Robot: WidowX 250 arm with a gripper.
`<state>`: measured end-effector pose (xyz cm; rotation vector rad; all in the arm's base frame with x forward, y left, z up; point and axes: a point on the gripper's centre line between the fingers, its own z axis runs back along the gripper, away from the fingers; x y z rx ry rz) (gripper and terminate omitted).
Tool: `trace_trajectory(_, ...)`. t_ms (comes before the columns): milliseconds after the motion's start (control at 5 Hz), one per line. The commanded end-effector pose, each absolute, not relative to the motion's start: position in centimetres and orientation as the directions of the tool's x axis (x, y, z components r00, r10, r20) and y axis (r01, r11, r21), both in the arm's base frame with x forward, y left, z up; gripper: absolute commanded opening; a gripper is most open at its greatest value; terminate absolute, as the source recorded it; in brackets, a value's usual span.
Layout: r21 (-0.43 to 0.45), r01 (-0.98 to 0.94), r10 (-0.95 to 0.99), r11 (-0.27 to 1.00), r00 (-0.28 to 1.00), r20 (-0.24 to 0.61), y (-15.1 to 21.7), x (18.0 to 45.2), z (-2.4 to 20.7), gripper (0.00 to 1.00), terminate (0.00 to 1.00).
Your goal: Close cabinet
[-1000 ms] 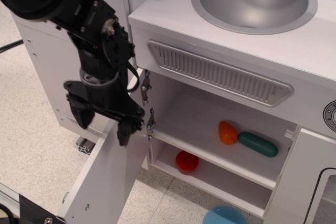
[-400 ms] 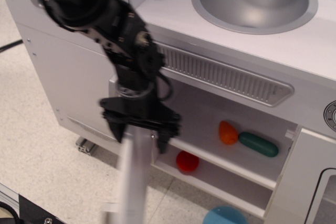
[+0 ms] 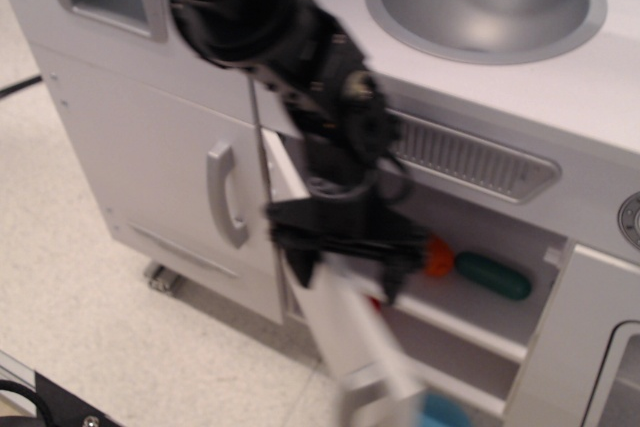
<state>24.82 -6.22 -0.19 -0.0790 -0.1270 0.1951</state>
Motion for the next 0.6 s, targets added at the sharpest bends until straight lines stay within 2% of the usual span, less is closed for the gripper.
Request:
trace_trajectory(0,-0.185,-0.152,0.185,0.971,0.968,0.172,-8.7,26.5,4.0,1.00,0.00)
trace_trajectory(200,-0.195,-0.098,0.132,0.976,0.976,0.173,-7.2,24.4,5.8,1.00,0.00)
trace_trajectory(400,-0.168,-0.031,0.060,0.985,0.983,0.173,-5.2,21.9,6.1,1.00,0.00)
